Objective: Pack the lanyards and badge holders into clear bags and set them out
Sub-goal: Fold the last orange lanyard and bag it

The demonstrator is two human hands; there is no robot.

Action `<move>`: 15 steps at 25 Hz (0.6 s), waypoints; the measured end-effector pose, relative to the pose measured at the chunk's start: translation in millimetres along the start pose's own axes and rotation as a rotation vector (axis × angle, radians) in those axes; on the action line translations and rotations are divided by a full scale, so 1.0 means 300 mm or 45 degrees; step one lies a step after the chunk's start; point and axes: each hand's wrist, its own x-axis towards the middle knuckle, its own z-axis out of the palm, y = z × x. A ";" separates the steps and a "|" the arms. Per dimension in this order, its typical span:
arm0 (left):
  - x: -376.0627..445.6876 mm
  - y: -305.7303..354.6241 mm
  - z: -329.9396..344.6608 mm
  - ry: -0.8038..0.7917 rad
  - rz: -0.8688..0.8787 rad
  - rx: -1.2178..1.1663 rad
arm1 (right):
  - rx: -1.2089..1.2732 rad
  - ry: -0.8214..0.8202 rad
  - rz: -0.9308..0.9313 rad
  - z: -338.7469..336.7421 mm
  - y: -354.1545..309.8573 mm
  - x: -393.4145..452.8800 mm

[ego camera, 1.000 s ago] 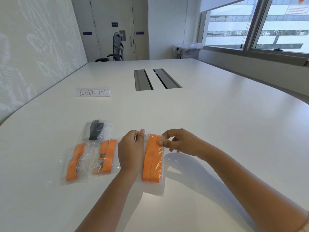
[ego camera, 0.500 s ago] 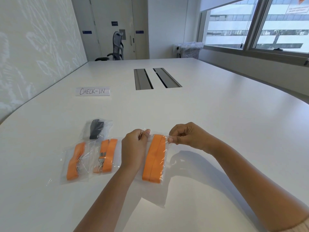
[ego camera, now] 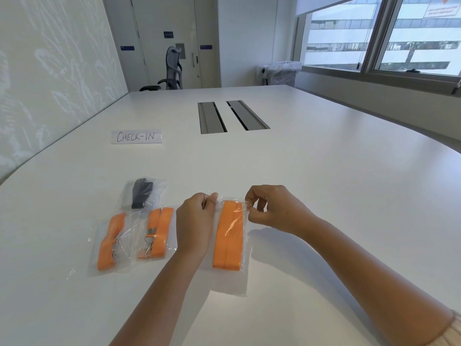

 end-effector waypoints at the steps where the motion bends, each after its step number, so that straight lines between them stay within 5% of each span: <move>1: 0.000 0.001 -0.001 -0.004 0.002 -0.003 | -0.037 0.076 0.005 -0.002 0.002 0.002; 5: 0.001 0.000 -0.006 0.010 -0.021 -0.044 | 0.190 0.299 0.205 -0.046 0.028 0.014; 10: 0.012 -0.002 -0.011 -0.054 -0.171 -0.139 | 0.641 -0.224 0.247 -0.042 0.004 0.019; 15: 0.013 0.008 -0.013 -0.079 -0.246 -0.202 | 0.862 -0.292 0.432 -0.043 0.008 0.022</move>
